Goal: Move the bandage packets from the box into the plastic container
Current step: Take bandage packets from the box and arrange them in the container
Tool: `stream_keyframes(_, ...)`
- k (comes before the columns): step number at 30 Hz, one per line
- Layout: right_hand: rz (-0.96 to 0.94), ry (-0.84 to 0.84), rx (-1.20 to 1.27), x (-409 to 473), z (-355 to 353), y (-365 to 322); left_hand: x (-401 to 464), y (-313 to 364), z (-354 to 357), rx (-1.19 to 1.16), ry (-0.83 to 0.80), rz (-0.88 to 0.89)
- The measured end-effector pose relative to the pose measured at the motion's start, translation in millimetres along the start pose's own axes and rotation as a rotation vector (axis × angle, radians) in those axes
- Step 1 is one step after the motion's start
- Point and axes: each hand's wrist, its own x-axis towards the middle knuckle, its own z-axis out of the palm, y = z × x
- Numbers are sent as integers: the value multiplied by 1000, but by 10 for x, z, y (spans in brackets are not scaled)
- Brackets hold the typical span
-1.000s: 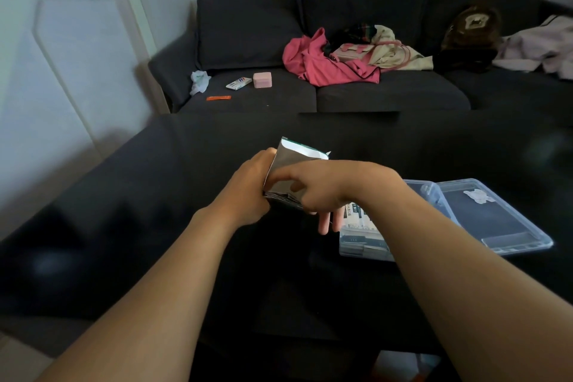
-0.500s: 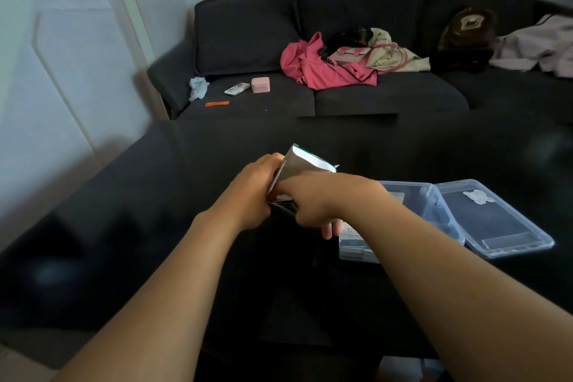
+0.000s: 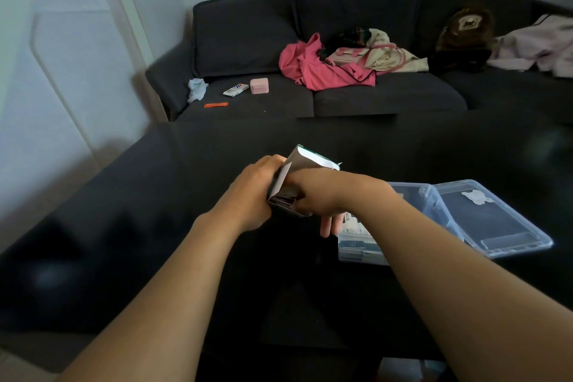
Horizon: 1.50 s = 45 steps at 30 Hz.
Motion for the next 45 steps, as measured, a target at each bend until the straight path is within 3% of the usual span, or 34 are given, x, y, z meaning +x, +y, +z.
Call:
stream_keyframes(15,0,134,-280,9,-22,-70,-10,-16,-9,-36,-1,-62)
stream_keyframes(19,-17,247,-335,51,47,-109,-18,4,0,-32,15,-66)
stream_keyframes(25,22,233,-313,100,34,-176,0,11,7,-25,14,-94)
stream_keyframes(37,-24,413,-301,119,172,-111,6,21,22,-16,34,-112)
stream_keyframes(45,-9,571,-445,-27,81,-271,-6,23,14,-43,3,-300)
